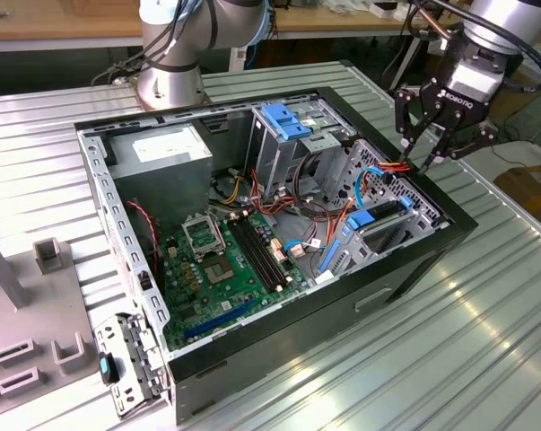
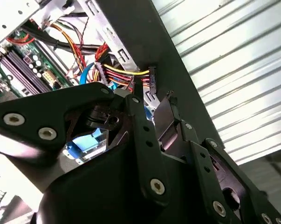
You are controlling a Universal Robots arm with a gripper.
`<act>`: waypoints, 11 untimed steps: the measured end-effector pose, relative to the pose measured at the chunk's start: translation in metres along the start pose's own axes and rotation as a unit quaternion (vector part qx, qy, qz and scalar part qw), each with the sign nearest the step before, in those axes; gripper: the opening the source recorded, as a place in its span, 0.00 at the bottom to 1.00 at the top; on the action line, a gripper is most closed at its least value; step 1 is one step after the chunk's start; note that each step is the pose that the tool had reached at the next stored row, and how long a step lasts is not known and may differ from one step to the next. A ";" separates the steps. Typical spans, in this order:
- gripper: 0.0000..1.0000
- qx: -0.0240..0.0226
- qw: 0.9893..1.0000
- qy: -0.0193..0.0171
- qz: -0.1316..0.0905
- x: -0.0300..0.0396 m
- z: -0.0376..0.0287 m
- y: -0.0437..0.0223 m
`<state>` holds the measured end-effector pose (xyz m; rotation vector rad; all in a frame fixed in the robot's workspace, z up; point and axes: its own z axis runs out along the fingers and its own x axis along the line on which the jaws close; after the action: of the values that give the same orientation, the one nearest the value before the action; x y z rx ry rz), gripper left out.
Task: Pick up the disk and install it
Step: 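Insert the first disk wire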
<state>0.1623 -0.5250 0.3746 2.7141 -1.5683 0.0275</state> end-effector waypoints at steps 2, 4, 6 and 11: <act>0.37 0.000 0.999 0.001 -0.035 0.0002 0.0025 -0.0004; 0.37 0.001 0.998 0.001 -0.067 0.0003 0.0033 -0.0008; 0.37 0.002 0.996 0.001 -0.087 0.0001 0.0037 -0.0028; 0.37 0.003 0.987 0.000 -0.163 -0.0003 0.0047 -0.0040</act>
<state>0.1657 -0.5228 0.3698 2.9348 -1.1067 0.0313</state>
